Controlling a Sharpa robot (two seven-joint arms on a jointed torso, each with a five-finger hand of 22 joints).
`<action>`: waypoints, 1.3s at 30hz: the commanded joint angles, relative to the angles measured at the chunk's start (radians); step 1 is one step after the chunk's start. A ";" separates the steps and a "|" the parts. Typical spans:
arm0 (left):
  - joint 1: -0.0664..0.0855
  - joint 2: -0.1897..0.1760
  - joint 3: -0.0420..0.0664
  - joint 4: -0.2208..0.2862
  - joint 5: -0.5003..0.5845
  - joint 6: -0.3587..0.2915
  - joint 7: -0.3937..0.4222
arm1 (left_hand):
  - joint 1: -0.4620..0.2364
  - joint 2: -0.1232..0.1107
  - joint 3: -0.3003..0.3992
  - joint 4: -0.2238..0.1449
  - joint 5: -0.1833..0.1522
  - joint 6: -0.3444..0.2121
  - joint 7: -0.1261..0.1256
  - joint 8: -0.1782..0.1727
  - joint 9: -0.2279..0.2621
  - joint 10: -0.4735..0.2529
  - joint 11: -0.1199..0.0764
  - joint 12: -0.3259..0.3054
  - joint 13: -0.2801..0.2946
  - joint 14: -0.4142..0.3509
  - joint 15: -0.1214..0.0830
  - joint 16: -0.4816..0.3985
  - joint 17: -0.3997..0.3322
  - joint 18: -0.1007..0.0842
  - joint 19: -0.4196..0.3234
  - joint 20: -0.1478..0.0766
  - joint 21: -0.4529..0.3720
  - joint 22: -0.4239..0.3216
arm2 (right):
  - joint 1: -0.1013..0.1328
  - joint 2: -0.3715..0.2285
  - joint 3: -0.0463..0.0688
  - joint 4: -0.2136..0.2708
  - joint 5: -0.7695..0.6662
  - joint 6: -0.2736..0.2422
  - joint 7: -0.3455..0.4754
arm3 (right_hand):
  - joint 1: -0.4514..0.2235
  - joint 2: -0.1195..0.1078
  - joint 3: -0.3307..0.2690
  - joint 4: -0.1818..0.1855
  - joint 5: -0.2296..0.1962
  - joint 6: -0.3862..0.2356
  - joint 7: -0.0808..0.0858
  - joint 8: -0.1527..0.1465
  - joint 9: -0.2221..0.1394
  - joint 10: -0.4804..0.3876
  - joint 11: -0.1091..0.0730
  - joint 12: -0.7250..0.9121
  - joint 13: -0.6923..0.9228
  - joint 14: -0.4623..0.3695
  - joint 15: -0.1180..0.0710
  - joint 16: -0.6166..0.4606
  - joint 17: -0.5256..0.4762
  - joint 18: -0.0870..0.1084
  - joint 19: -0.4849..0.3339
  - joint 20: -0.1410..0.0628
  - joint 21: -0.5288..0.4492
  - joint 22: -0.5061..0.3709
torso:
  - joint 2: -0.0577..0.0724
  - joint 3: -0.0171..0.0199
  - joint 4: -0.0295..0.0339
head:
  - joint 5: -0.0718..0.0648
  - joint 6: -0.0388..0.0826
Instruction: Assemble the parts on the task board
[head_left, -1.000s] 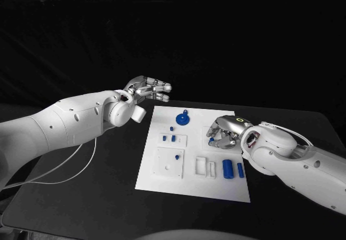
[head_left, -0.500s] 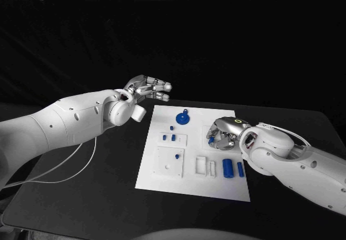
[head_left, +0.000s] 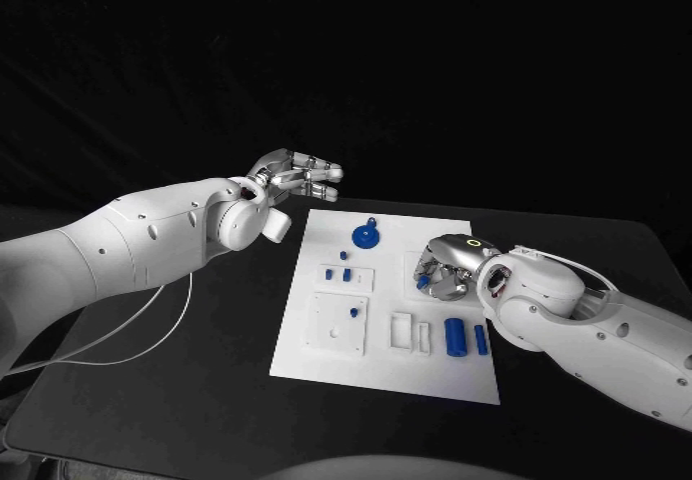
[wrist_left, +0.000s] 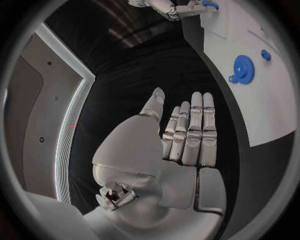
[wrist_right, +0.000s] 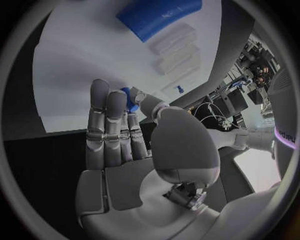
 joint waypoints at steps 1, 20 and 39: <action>0.000 0.000 0.001 0.002 -0.001 0.013 0.005 | -0.005 -0.006 0.001 0.005 -0.003 -0.002 -0.001 -0.001 0.001 -0.007 0.003 0.000 0.001 -0.006 -0.002 -0.003 0.000 -0.009 -0.005 -0.002 0.006 -0.001 | -0.003 0.003 -0.002 0.003 -0.023 -0.037 0.004 | -0.009 0.019 0.022 -0.005 -0.003 0.015 -0.005 0.006 0.011 0.036 -0.021 0.004 0.005 0.003 -0.009 -0.004 0.003 -0.010 0.022 -0.011 0.006 0.006 | 0.000 0.0001 0.0002 | 0.000 -0.001; 0.000 0.001 0.001 0.000 -0.002 0.015 0.004 | -0.003 -0.006 0.002 0.006 -0.003 -0.004 0.000 0.000 0.001 -0.008 0.003 0.000 0.001 -0.008 -0.002 -0.003 0.000 -0.009 -0.005 -0.001 0.008 -0.006 | -0.003 -0.026 0.022 0.064 0.108 -0.067 0.006 | -0.026 0.019 0.038 -0.024 -0.001 0.029 -0.010 0.006 0.028 0.053 -0.026 0.006 0.006 0.007 -0.015 -0.012 0.012 -0.013 0.024 -0.018 0.006 0.028 | -0.001 -0.0011 -0.0005 | 0.004 0.001; 0.000 0.013 0.001 -0.006 -0.002 0.017 0.003 | -0.003 -0.006 0.002 0.006 -0.003 -0.004 0.000 0.000 0.001 -0.008 0.003 0.000 0.001 -0.008 -0.002 -0.003 0.000 -0.009 -0.005 -0.001 0.008 -0.006 | -0.003 0.065 0.028 0.126 0.123 -0.041 0.032 | -0.032 0.032 0.028 -0.040 0.003 0.027 -0.010 0.006 0.034 0.051 -0.025 0.008 0.006 0.007 -0.015 -0.016 0.015 -0.009 0.023 -0.016 -0.002 0.042 | 0.000 -0.0018 0.0017 | 0.034 -0.002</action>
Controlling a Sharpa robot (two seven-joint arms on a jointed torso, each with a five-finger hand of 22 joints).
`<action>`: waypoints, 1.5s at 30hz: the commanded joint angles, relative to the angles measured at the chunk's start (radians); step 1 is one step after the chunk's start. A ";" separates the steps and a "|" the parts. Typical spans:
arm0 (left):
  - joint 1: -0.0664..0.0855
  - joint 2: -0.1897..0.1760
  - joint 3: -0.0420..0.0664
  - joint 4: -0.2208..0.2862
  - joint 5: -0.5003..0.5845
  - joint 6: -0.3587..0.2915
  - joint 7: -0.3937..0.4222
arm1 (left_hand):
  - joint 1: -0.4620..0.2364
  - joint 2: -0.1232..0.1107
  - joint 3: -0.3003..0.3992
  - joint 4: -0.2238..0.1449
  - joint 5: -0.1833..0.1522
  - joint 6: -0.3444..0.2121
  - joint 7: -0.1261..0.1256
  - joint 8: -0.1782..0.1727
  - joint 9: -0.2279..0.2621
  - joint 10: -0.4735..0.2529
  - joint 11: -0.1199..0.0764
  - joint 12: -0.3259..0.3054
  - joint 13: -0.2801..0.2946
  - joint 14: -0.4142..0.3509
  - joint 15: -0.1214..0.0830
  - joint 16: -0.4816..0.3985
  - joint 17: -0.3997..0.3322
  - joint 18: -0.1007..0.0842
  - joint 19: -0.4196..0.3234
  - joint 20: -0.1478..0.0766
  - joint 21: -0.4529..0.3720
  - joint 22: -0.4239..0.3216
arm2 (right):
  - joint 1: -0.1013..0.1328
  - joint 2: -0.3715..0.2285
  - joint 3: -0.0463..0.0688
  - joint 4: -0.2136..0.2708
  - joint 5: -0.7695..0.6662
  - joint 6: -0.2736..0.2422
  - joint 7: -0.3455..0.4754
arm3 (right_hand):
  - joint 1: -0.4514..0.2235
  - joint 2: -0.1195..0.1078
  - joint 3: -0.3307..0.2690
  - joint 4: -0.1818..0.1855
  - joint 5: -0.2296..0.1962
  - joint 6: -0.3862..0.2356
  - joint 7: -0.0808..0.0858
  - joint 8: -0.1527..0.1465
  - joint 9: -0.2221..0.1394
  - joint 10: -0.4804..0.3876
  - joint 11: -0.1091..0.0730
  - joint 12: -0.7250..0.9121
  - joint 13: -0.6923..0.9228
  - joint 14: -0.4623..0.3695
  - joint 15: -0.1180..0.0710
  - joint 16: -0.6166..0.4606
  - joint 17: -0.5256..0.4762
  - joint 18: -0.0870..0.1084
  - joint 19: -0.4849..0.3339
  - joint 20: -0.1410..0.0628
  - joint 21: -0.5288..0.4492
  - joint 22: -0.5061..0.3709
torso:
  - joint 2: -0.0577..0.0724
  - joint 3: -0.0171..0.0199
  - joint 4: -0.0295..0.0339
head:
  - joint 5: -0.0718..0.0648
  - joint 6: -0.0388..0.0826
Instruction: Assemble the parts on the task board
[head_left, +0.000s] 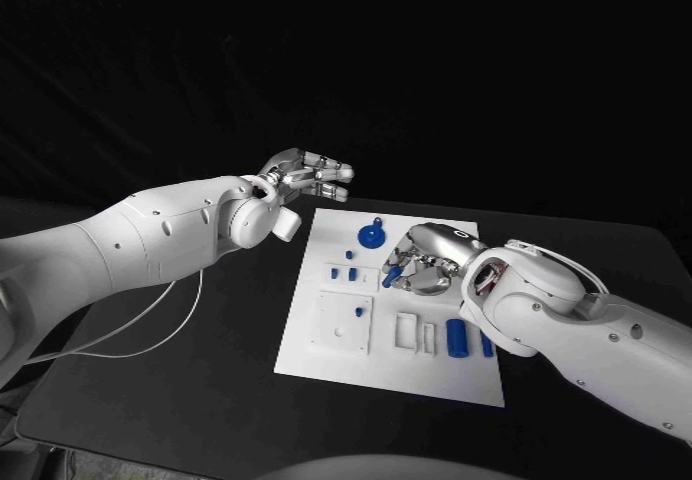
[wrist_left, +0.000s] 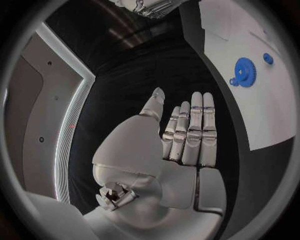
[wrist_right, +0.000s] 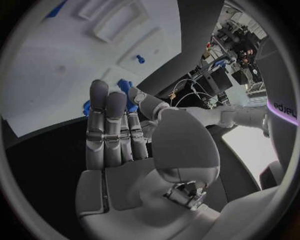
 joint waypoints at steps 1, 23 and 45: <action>0.000 0.005 0.001 -0.002 -0.002 0.014 0.006 | -0.003 -0.006 0.002 0.006 -0.003 -0.004 0.000 0.000 0.001 -0.004 0.000 0.000 0.001 -0.008 -0.002 -0.003 0.000 -0.009 -0.005 -0.001 0.003 -0.001 | -0.001 0.025 -0.011 0.001 -0.032 0.015 0.024 | -0.005 0.009 0.001 -0.005 0.005 0.005 0.002 0.005 0.015 0.032 -0.024 0.004 0.000 -0.001 -0.007 -0.007 0.001 0.012 0.024 -0.007 -0.002 0.001 | 0.000 0.0003 0.0006 | 0.010 -0.002; 0.000 0.020 0.000 -0.008 -0.002 0.020 0.003 | -0.003 -0.005 0.002 0.005 -0.003 -0.005 0.000 -0.001 0.001 -0.005 0.000 0.000 0.001 -0.009 -0.002 -0.003 0.000 -0.009 -0.007 0.000 0.006 -0.006 | 0.000 0.134 -0.127 -0.023 -0.136 0.007 0.053 | -0.008 0.013 0.000 -0.011 0.007 0.005 0.002 0.005 0.017 0.031 -0.024 0.005 0.000 -0.001 -0.006 -0.008 0.001 0.014 0.026 -0.006 -0.006 0.006 | 0.000 0.0019 -0.0007 | 0.051 -0.015; -0.001 0.022 0.000 -0.009 -0.002 0.028 0.001 | -0.003 -0.005 0.002 0.006 -0.003 -0.006 0.000 -0.001 0.001 -0.006 0.000 0.000 0.001 -0.009 -0.002 -0.003 0.000 -0.009 -0.007 0.000 0.007 -0.008 | -0.001 0.168 -0.183 -0.059 -0.215 -0.019 0.058 | -0.010 0.015 0.000 -0.018 0.007 0.007 0.002 0.005 0.017 0.033 -0.024 0.006 0.000 0.000 -0.006 -0.009 0.001 0.013 0.029 -0.006 -0.009 0.011 | 0.000 0.0013 -0.0014 | 0.060 -0.023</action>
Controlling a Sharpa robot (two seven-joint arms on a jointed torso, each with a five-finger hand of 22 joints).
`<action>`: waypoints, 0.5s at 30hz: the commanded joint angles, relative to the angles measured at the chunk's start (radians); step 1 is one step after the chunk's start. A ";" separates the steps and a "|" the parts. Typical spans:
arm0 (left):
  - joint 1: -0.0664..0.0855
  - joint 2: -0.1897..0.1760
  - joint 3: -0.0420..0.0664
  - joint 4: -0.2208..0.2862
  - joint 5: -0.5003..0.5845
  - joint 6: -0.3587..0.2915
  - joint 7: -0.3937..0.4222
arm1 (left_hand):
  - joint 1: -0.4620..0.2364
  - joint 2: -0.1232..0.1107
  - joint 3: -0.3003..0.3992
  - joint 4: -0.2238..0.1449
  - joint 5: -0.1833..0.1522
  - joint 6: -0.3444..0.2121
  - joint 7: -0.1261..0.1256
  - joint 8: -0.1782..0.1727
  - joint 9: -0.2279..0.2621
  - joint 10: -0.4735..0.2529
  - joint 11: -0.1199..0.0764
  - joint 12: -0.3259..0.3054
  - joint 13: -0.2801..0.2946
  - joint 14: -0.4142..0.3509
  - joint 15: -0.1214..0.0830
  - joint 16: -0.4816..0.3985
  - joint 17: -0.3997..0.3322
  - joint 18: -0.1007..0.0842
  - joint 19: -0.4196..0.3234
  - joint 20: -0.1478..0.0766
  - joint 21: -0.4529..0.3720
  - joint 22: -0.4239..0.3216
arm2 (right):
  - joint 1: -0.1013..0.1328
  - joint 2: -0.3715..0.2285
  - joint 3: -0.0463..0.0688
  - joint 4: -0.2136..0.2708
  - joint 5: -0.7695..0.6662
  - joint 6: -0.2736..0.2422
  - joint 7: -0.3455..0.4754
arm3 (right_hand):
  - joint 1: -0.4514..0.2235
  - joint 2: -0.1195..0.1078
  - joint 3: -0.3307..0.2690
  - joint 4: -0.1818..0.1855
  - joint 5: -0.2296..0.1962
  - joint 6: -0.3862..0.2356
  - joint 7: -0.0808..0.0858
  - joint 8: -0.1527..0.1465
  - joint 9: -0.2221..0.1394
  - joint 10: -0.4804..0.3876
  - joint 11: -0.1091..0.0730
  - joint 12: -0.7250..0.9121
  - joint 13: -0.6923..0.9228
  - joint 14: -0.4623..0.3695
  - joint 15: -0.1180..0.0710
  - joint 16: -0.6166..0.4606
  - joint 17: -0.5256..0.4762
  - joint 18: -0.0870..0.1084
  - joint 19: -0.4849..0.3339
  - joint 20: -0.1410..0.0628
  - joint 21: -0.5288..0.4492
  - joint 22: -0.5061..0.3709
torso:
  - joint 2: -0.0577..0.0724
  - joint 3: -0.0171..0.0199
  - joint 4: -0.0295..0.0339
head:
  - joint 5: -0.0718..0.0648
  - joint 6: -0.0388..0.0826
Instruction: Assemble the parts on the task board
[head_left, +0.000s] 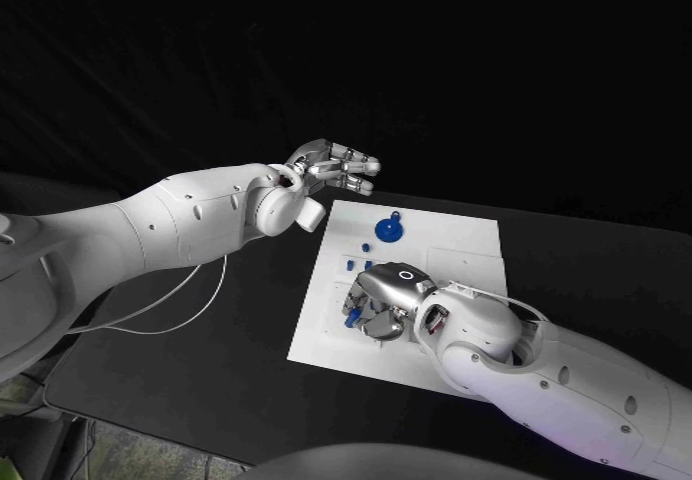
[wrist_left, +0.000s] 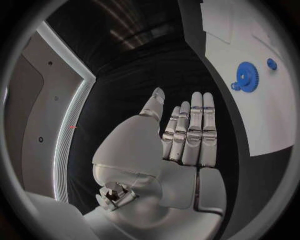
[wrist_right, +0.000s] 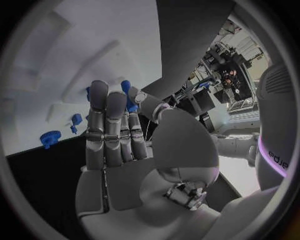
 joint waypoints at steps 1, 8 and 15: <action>0.000 0.003 0.001 0.001 -0.001 0.017 0.004 | -0.003 -0.005 0.002 0.006 -0.003 -0.006 0.000 -0.001 0.001 -0.006 0.000 0.000 0.001 -0.006 0.002 -0.003 0.000 -0.008 -0.007 0.000 0.003 -0.001 | 0.000 0.002 -0.003 -0.003 -0.038 -0.009 0.009 | -0.001 0.007 0.000 -0.004 0.003 0.005 0.000 0.003 0.002 0.024 -0.015 0.002 0.002 0.000 -0.007 -0.005 0.001 0.020 0.029 -0.007 -0.005 0.001 | 0.000 -0.0005 -0.0005 | 0.002 -0.002; 0.000 0.003 0.000 0.000 -0.001 0.019 0.003 | -0.004 -0.005 0.002 0.008 -0.003 -0.007 0.000 -0.001 0.001 -0.006 0.000 0.000 0.001 -0.006 0.002 -0.003 0.000 -0.008 -0.007 0.000 0.004 -0.002 | -0.001 0.001 -0.006 -0.006 -0.063 -0.017 -0.003 | -0.002 0.007 0.001 -0.007 0.002 0.007 0.000 0.004 0.002 0.025 -0.016 0.002 0.002 0.000 -0.007 -0.005 0.002 0.019 0.030 -0.007 -0.007 0.003 | 0.000 -0.0011 -0.0002 | 0.003 -0.003; -0.001 0.002 0.000 0.000 -0.001 0.020 0.002 | -0.004 -0.005 0.002 0.008 -0.003 -0.007 0.000 -0.001 0.001 -0.006 0.000 0.000 0.001 -0.006 0.002 -0.003 0.000 -0.008 -0.007 0.000 0.004 -0.002 | -0.001 -0.001 -0.010 -0.007 -0.066 0.009 -0.001 | -0.003 0.006 0.003 -0.008 0.002 0.008 0.000 0.003 0.001 0.026 -0.016 0.002 0.002 0.000 -0.007 -0.004 0.002 0.018 0.031 -0.007 -0.007 0.005 | 0.000 -0.0014 -0.0002 | 0.004 -0.004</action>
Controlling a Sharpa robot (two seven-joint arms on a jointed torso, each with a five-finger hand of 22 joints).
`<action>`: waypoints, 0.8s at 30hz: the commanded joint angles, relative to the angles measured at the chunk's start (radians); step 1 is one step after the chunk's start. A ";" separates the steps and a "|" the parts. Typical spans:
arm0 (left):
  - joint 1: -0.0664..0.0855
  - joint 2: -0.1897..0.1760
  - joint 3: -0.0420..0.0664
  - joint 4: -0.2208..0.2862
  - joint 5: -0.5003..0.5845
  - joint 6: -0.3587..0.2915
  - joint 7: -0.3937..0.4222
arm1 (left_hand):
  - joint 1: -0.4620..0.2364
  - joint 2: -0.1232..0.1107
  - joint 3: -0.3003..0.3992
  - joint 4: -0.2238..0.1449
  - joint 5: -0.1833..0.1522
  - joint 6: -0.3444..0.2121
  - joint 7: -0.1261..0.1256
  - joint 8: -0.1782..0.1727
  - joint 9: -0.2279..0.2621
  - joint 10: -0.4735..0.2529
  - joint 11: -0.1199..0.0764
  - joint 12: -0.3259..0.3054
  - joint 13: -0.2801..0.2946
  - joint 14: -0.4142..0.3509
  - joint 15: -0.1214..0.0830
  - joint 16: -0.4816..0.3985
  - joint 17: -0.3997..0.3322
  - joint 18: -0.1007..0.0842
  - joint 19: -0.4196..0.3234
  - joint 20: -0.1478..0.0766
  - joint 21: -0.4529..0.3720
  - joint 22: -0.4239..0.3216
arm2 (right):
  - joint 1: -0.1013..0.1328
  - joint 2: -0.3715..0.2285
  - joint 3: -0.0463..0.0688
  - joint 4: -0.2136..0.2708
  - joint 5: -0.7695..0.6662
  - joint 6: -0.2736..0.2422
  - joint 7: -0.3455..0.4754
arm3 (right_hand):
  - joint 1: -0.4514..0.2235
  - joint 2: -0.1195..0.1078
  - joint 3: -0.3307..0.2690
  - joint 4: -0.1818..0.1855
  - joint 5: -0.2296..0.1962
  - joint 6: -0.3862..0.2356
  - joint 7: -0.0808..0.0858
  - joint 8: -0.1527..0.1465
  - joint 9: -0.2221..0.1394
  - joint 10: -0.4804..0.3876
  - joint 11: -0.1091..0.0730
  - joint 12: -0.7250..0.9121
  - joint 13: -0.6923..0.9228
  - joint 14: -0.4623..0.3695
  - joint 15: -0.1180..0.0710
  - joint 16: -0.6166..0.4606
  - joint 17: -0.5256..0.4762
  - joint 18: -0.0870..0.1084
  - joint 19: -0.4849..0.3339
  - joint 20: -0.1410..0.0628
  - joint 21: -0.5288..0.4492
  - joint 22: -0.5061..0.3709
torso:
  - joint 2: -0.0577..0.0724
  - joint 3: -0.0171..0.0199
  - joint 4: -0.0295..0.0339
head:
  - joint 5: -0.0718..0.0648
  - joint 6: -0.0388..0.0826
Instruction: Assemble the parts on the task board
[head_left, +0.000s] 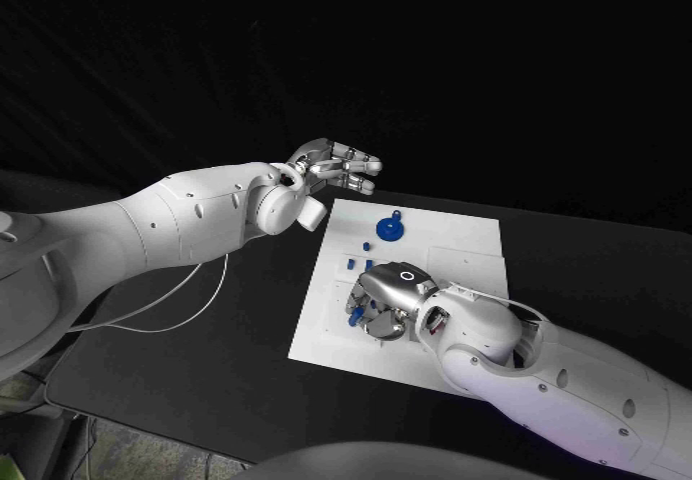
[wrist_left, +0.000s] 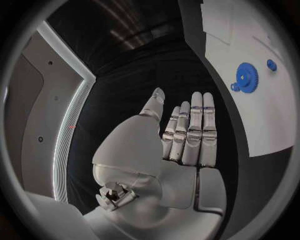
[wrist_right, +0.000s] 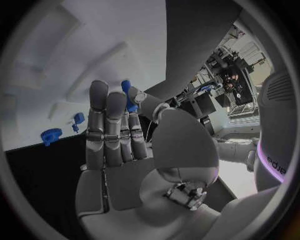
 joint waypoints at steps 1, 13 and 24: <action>0.000 0.002 0.001 0.001 -0.001 0.016 0.004 | -0.004 -0.005 -0.001 0.005 -0.003 -0.007 0.000 -0.001 0.001 -0.006 0.000 0.000 0.001 -0.006 0.002 -0.003 0.000 -0.009 -0.007 0.000 0.004 -0.001 | -0.001 -0.001 -0.003 0.001 -0.024 0.021 0.001 | -0.003 0.006 -0.001 -0.003 0.002 0.008 0.000 0.003 0.000 0.025 -0.017 0.002 0.001 0.000 -0.007 -0.004 0.001 0.019 0.030 -0.007 -0.007 0.001 | 0.000 -0.0003 0.0002 | 0.001 -0.001; 0.000 0.001 0.000 0.001 -0.001 0.018 0.003 | -0.004 -0.005 -0.001 0.005 -0.003 -0.007 0.000 -0.001 0.001 -0.006 0.000 0.000 0.001 -0.006 0.002 -0.003 0.000 -0.009 -0.007 0.000 0.004 -0.001 | 0.000 -0.004 -0.010 0.001 -0.040 0.029 -0.017 | -0.002 0.007 -0.002 -0.004 0.003 0.008 -0.001 0.004 0.000 0.025 -0.017 0.002 0.001 0.000 -0.007 -0.004 0.001 0.018 0.030 -0.007 -0.008 0.003 | 0.000 -0.0001 -0.0001 | 0.002 -0.005; 0.000 0.001 0.000 0.001 -0.001 0.019 0.002 | -0.004 -0.006 -0.001 0.008 -0.003 -0.009 0.000 -0.001 0.001 -0.007 0.000 0.000 0.001 -0.007 0.003 -0.003 0.000 -0.008 -0.008 0.000 0.004 -0.004 | 0.000 0.006 -0.016 -0.005 -0.054 0.036 -0.020 | -0.002 0.006 -0.001 -0.005 0.003 0.009 -0.001 0.003 -0.001 0.026 -0.017 0.002 0.001 0.000 -0.007 -0.003 0.001 0.018 0.030 -0.007 -0.008 0.004 | 0.001 -0.0001 0.0006 | 0.003 -0.006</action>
